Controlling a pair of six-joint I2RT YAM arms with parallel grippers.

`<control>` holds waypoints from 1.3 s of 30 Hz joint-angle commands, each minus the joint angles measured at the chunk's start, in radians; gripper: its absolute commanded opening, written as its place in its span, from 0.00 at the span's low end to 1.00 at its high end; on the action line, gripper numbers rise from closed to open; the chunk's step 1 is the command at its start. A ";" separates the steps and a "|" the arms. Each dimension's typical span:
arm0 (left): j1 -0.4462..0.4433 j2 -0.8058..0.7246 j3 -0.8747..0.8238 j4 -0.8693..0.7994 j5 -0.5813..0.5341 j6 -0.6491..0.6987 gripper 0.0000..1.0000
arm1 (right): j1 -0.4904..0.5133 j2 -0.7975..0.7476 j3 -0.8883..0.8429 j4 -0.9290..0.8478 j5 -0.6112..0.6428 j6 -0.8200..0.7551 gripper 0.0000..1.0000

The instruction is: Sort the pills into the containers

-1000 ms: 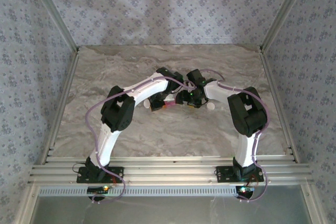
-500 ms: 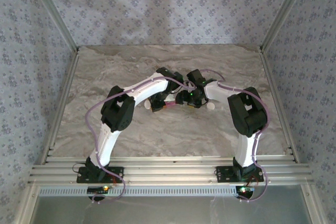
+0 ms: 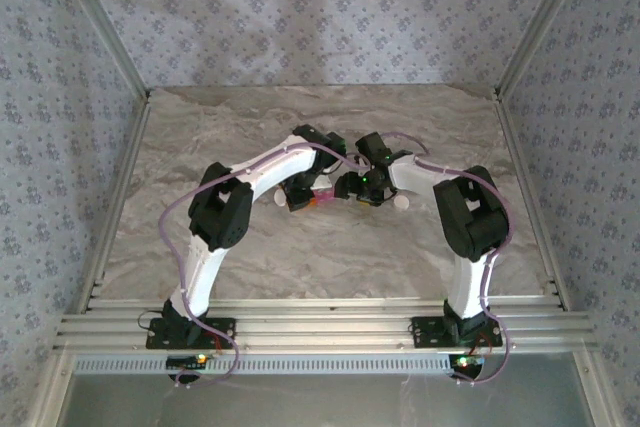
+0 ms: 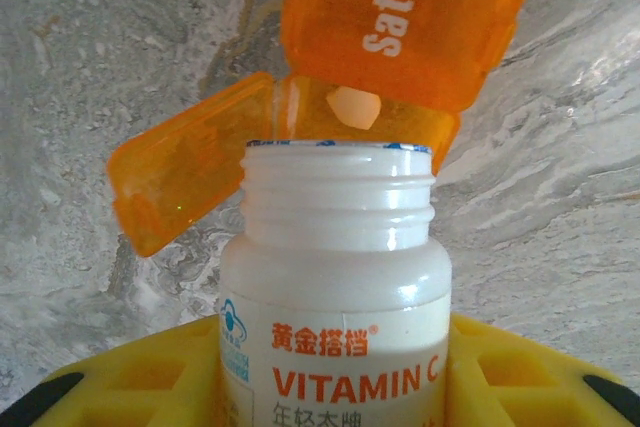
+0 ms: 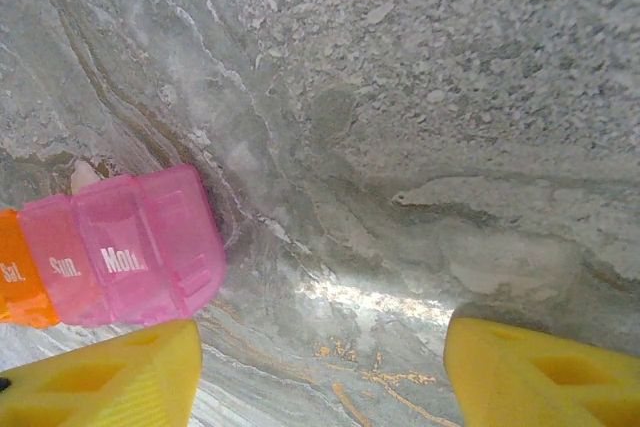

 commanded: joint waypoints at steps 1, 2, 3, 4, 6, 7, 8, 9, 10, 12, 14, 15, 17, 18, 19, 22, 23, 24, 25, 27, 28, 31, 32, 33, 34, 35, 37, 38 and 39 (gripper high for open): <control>0.005 -0.063 0.032 0.001 0.007 -0.002 0.00 | 0.048 0.059 -0.036 0.073 -0.035 0.020 0.68; 0.009 -0.064 0.033 0.000 0.008 -0.003 0.00 | 0.047 0.059 -0.038 0.074 -0.035 0.022 0.68; 0.012 -0.067 0.032 0.001 0.013 -0.002 0.00 | 0.047 0.060 -0.038 0.075 -0.035 0.022 0.68; 0.013 -0.068 0.031 0.003 0.018 -0.002 0.00 | 0.048 0.059 -0.040 0.075 -0.035 0.022 0.68; 0.016 -0.070 0.031 0.004 0.034 0.000 0.00 | 0.047 0.060 -0.040 0.075 -0.035 0.022 0.68; 0.015 -0.069 0.031 0.002 0.041 0.003 0.00 | 0.048 0.060 -0.041 0.075 -0.035 0.022 0.68; 0.015 -0.069 0.033 0.000 0.047 0.005 0.00 | 0.047 0.061 -0.040 0.075 -0.035 0.022 0.68; 0.013 -0.066 0.029 0.000 0.044 0.010 0.00 | 0.046 0.061 -0.039 0.075 -0.035 0.021 0.68; 0.009 -0.064 0.024 0.001 0.036 0.013 0.00 | 0.046 0.062 -0.040 0.075 -0.035 0.022 0.68; 0.004 -0.058 0.016 0.003 0.029 0.017 0.00 | 0.046 0.064 -0.038 0.075 -0.038 0.020 0.68; -0.001 -0.051 0.014 0.003 0.015 0.019 0.00 | 0.045 0.066 -0.034 0.071 -0.041 0.017 0.68; -0.004 -0.048 0.014 0.005 0.006 0.022 0.00 | 0.045 0.068 -0.033 0.070 -0.041 0.016 0.68; -0.009 -0.042 0.013 0.007 -0.008 0.025 0.00 | 0.043 0.069 -0.029 0.066 -0.043 0.013 0.68; -0.012 -0.038 0.010 0.009 -0.023 0.028 0.00 | 0.041 0.071 -0.026 0.064 -0.044 0.011 0.68; -0.013 -0.035 0.007 0.010 -0.036 0.033 0.00 | 0.041 0.071 -0.024 0.063 -0.045 0.010 0.68; -0.021 -0.033 -0.010 0.018 -0.051 0.042 0.00 | 0.038 0.074 -0.022 0.062 -0.048 0.008 0.68; -0.024 -0.033 -0.013 0.020 -0.054 0.045 0.00 | 0.038 0.075 -0.019 0.061 -0.049 0.007 0.68; -0.026 -0.031 -0.018 0.021 -0.058 0.047 0.00 | 0.037 0.076 -0.018 0.061 -0.050 0.006 0.68; -0.028 -0.030 -0.020 0.021 -0.062 0.050 0.00 | 0.037 0.075 -0.019 0.061 -0.051 0.005 0.68; -0.031 -0.029 -0.029 0.022 -0.066 0.056 0.00 | 0.035 0.078 -0.018 0.061 -0.053 0.004 0.68; -0.031 -0.029 -0.031 0.024 -0.063 0.059 0.00 | 0.035 0.079 -0.018 0.062 -0.055 0.003 0.68; -0.037 -0.027 -0.038 0.026 -0.067 0.063 0.00 | 0.034 0.081 -0.019 0.062 -0.057 0.001 0.68; -0.039 -0.025 -0.043 0.027 -0.069 0.064 0.00 | 0.034 0.082 -0.020 0.064 -0.059 0.001 0.68; -0.039 -0.023 -0.044 0.027 -0.073 0.066 0.00 | 0.032 0.083 -0.019 0.063 -0.060 0.000 0.68; -0.041 -0.021 -0.047 0.027 -0.077 0.068 0.00 | 0.032 0.084 -0.018 0.064 -0.061 0.000 0.68; -0.043 -0.018 -0.050 0.029 -0.080 0.070 0.00 | 0.031 0.085 -0.018 0.066 -0.063 0.000 0.68; -0.045 -0.014 -0.056 0.032 -0.086 0.072 0.00 | 0.030 0.086 -0.019 0.069 -0.066 0.002 0.68; -0.045 -0.012 -0.061 0.032 -0.086 0.072 0.00 | 0.029 0.086 -0.019 0.071 -0.066 0.001 0.68; -0.046 -0.010 -0.063 0.033 -0.086 0.072 0.00 | 0.029 0.086 -0.019 0.072 -0.067 0.002 0.68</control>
